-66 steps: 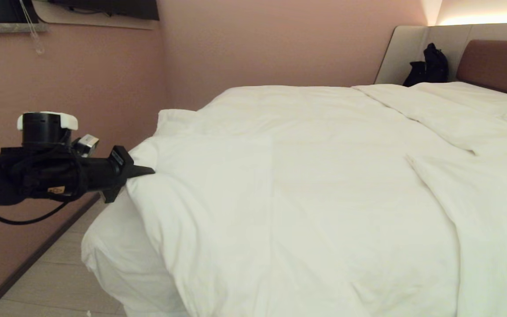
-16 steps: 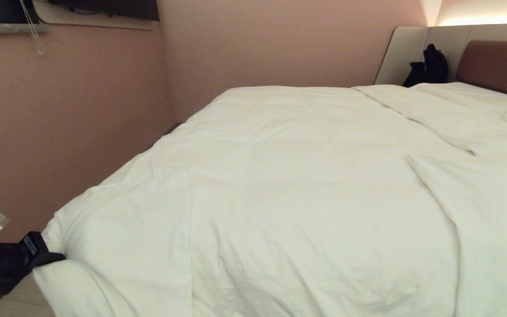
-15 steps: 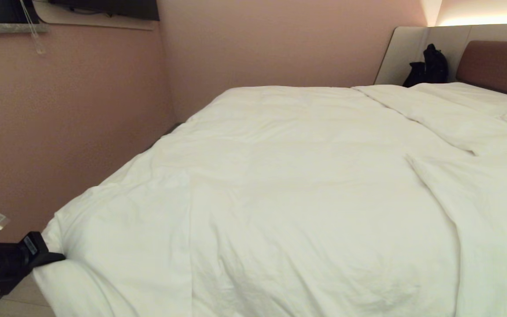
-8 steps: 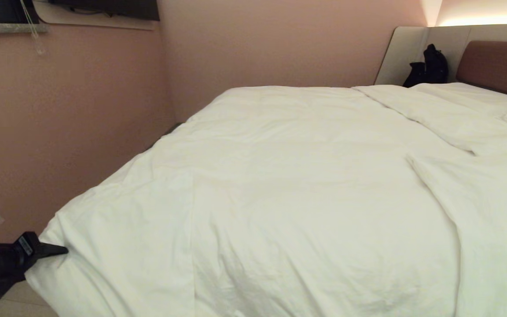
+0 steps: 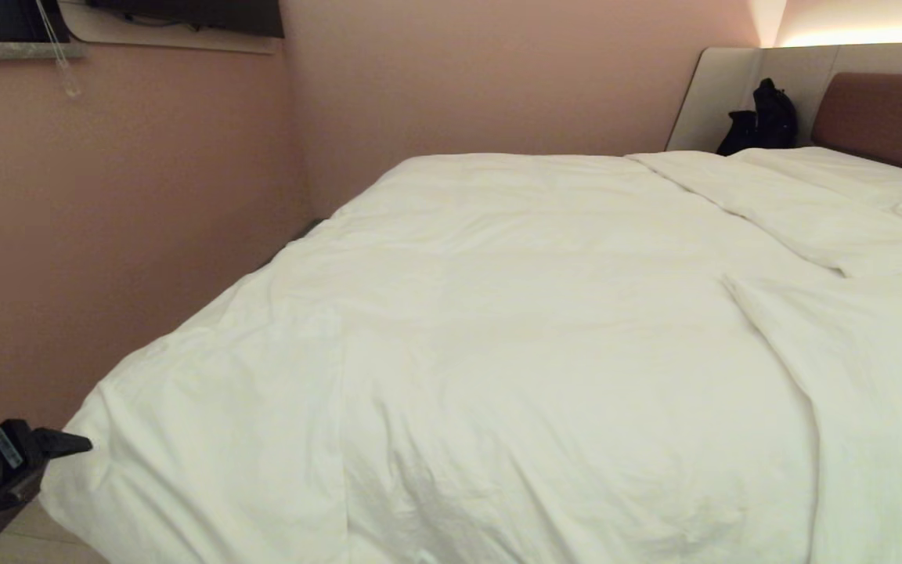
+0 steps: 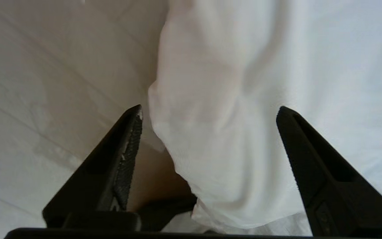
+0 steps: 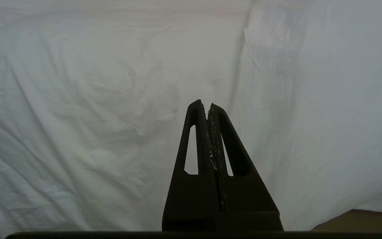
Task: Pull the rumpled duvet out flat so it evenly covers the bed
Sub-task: Flatten the corners of the folded blanket
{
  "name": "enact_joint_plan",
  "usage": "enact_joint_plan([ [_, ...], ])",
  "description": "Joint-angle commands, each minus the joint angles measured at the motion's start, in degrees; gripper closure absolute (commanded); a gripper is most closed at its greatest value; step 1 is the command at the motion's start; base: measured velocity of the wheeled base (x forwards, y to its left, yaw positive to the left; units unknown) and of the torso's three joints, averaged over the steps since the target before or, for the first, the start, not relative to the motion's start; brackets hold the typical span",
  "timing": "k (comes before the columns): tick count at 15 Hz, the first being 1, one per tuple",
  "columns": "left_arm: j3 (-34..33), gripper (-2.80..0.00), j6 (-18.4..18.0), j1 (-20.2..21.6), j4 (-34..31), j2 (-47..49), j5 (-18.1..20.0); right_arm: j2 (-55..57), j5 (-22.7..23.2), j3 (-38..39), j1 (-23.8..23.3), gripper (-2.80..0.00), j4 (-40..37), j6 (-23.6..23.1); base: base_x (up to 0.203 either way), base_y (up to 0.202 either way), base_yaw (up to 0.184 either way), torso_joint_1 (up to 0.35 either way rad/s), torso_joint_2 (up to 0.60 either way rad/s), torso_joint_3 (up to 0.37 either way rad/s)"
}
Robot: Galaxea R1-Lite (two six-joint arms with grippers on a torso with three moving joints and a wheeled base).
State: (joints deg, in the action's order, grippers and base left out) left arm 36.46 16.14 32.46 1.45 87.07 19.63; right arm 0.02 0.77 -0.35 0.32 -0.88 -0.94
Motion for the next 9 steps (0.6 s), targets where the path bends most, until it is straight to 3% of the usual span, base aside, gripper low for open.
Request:
enact_joint_plan([
  [1,-0.06,-2.80,0.17,0.05,0.06,-5.99,0.02,0.06,0.02,0.00,0.03,0.00,0.00,-0.03,0.000,0.000,0.000,0.000,0.00,0.000],
  [5,1.26,-2.80,-0.04,-0.10,-0.09,-18.70,-1.70,0.06,0.02,0.00,0.03,0.00,0.00,-0.03,0.000,0.000,0.000,0.000,0.00,0.000],
  [9,7.38,-2.80,-3.63,-1.42,-0.30,-23.76,-2.10,0.06,0.02,0.00,0.03,0.00,0.00,-0.03,0.000,0.000,0.000,0.000,0.00,0.000],
])
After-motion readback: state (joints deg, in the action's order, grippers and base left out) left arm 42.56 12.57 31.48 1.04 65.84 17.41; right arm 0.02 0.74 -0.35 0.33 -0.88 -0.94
